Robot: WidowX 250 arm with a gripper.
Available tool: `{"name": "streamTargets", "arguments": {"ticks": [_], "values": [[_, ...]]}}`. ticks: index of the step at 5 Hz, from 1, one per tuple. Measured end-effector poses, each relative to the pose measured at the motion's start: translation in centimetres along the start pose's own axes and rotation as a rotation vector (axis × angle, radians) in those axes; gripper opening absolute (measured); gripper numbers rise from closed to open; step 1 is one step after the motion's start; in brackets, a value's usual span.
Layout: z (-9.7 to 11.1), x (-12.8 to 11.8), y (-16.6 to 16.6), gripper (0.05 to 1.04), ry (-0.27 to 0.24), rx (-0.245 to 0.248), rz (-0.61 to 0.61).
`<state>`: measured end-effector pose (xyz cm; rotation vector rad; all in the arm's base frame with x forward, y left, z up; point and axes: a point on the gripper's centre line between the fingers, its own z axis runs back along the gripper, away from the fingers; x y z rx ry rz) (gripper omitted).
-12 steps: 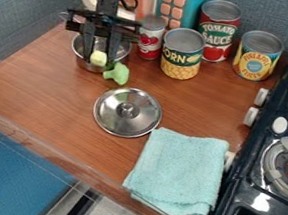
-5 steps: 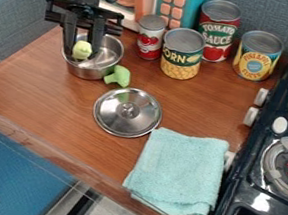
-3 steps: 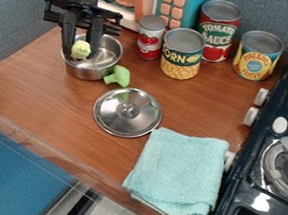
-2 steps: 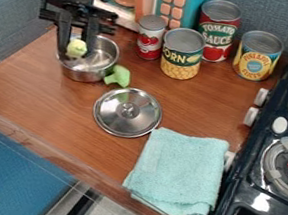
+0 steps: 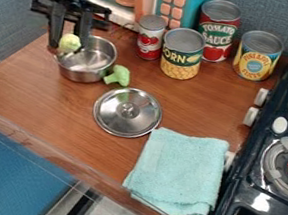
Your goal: Put corn in the silver pot and return it on the table
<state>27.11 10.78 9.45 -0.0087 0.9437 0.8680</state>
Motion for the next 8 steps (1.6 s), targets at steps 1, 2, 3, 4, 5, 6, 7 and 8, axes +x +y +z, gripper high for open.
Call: {"name": "streamTargets", "arguments": {"ticks": [1,2,3,4,5,6,7,8], "values": [[-1.0,0.3,0.8,0.382,0.012,0.018,0.029],[-0.8,-0.2,1.3,0.382,-0.07,-0.031,-0.025],[1.3,-1.9,0.7,0.382,-0.279,-0.079,-0.193],[3.5,-4.6,-1.3,0.382,-0.463,-0.063,-0.342],[4.1,-4.9,-2.2,0.382,-0.531,-0.13,-0.475],[3.1,-3.7,-2.3,0.382,-0.488,-0.09,-0.444],[2.3,-3.0,-3.1,0.382,-0.604,-0.098,-0.59],[2.4,-4.3,-4.2,0.382,-0.755,-0.087,-0.744]]}}
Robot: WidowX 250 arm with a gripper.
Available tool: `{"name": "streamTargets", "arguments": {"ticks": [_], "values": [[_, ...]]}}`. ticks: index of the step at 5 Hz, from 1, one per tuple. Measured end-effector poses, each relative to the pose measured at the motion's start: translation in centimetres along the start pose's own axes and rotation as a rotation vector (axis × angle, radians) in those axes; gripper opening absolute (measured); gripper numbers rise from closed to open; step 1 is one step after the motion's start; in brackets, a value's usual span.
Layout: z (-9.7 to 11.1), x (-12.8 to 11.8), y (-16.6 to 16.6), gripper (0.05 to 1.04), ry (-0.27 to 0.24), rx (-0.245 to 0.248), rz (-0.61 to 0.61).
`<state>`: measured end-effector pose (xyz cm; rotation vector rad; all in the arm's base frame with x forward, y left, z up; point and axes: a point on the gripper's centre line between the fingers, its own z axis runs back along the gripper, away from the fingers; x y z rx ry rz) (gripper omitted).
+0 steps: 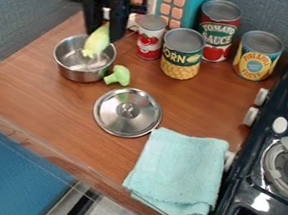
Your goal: Put corn in the silver pot and return it on the table
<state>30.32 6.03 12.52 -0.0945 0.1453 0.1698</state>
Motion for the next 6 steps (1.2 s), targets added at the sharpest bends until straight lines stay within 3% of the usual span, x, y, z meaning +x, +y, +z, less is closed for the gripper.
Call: {"name": "streamTargets", "arguments": {"ticks": [1,4,5,6], "values": [[0.3,-0.3,-2.2,0.382,-0.063,0.009,-0.12],[-0.2,-0.7,-4.5,0.382,-0.119,-0.024,-0.224],[-4.6,0.3,-6.7,0.382,-0.023,-0.051,-0.279],[-7.3,1.0,-7.9,0.382,0.009,-0.044,-0.303]]}}
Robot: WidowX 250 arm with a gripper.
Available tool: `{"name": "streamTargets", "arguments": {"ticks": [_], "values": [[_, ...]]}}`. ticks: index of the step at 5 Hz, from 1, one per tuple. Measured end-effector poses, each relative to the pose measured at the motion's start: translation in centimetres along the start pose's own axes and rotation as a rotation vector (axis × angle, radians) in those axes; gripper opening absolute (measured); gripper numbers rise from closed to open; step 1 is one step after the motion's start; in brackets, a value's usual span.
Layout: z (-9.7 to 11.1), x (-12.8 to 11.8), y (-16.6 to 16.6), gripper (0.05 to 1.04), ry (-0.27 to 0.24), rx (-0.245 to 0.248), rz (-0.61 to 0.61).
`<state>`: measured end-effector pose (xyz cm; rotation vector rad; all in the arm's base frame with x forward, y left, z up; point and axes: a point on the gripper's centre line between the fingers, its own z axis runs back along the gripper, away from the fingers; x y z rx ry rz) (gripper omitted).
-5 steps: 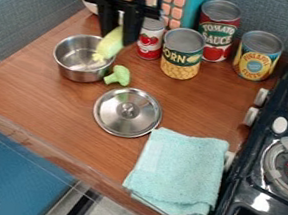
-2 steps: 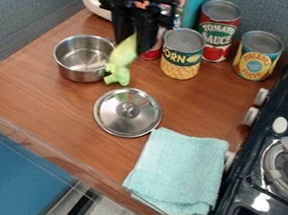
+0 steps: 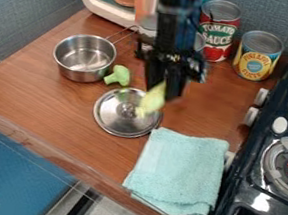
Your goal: Put corn in the silver pot and return it on the table
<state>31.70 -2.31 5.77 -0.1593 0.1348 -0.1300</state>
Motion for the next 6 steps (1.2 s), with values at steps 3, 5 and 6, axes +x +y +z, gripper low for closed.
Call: {"name": "streamTargets", "arguments": {"ticks": [3,5,6], "values": [[-3.0,4.3,-1.7,0.382,0.002,0.064,-0.06],[-3.9,5.0,-1.4,0.382,-0.002,0.083,-0.056],[-4.2,5.4,-1.2,0.46,-0.008,0.088,-0.049]]}}
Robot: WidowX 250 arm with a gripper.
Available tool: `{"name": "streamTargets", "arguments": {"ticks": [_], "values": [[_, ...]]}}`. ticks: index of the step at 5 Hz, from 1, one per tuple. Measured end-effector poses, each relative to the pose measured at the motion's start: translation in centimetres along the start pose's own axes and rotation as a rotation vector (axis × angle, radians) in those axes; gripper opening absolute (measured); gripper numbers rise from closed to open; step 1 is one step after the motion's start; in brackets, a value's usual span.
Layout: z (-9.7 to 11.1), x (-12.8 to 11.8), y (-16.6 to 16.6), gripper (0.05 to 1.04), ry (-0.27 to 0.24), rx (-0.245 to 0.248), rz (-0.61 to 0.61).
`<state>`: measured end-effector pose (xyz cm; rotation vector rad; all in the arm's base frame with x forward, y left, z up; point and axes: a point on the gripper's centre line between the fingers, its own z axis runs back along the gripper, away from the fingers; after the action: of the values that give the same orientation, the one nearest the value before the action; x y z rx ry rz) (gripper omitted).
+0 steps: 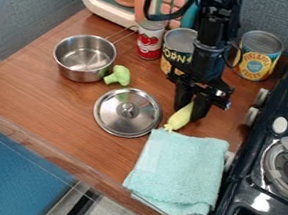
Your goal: Put corn in the silver pot and return it on the table
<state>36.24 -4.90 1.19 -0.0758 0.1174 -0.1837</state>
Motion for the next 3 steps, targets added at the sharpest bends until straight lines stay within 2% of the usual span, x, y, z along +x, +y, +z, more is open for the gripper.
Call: {"name": "streamTargets", "arguments": {"ticks": [1,2,3], "values": [[0.0,0.4,0.1,0.753,-0.002,0.009,0.016],[0.5,-0.1,0.2,0.993,-0.007,0.02,0.029],[4.7,-0.9,-0.2,1.003,-0.092,0.022,0.046]]}}
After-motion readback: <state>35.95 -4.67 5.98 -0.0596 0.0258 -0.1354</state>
